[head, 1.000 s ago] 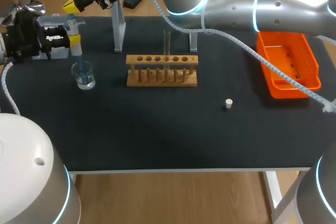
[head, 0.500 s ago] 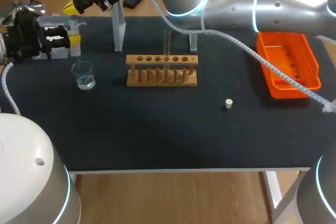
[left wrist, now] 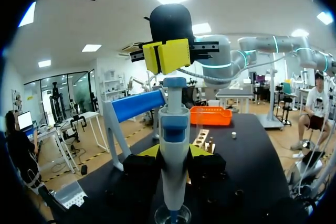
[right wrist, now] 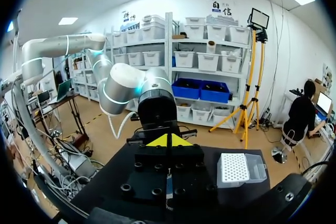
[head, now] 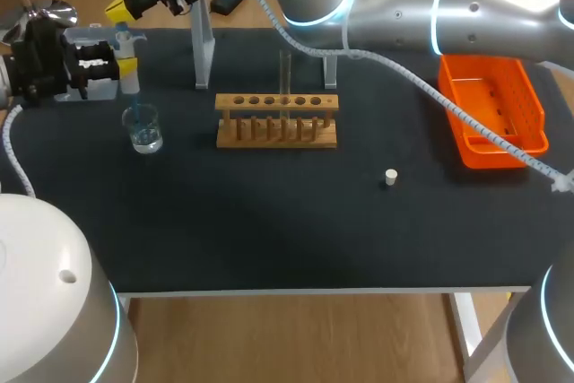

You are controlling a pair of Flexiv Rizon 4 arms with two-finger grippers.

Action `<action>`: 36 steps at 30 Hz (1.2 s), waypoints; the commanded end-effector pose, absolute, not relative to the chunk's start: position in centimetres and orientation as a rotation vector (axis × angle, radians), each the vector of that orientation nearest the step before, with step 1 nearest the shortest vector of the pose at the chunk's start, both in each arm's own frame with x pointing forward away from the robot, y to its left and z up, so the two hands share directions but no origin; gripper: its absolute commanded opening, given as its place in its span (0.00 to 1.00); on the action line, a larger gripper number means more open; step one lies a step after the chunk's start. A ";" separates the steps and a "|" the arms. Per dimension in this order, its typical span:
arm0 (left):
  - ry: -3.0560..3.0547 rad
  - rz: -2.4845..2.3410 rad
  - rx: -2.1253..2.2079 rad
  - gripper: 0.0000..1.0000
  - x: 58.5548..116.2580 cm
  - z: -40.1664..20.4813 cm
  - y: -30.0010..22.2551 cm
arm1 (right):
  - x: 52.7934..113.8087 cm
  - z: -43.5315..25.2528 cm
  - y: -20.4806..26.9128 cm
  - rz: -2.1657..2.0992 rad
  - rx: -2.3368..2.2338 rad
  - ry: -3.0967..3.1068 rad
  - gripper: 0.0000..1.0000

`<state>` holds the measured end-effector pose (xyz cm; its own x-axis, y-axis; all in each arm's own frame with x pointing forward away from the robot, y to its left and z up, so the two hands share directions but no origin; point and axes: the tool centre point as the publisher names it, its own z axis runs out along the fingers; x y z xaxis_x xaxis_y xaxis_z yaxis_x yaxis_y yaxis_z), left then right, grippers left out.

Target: Invert the test tube, pick up the pipette, mount the tip to pipette, aspirate from beaker and dispense into the tube, eject the tip, return the pipette, and cap with the stopper.

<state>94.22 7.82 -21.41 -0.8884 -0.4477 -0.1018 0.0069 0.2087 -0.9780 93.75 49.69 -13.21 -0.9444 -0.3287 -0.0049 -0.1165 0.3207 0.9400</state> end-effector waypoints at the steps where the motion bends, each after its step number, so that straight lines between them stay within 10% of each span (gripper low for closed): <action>1: 2.128 -1.725 -0.408 0.00 94.2 -21.4 8.0 | 93.7 -12.8 49.5 -1.681 0.419 -2.397 0.00; 36: 2.128 -1.725 -0.408 0.00 94.2 -21.4 8.0 | 93.6 -14.0 48.6 -1.634 0.405 -2.426 0.00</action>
<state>94.15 7.83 -21.54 -0.8886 -0.4474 -0.1008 0.0056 0.2093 -0.9778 93.54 48.79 -13.90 -0.9461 -0.3238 0.0014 -0.1188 0.3511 0.9288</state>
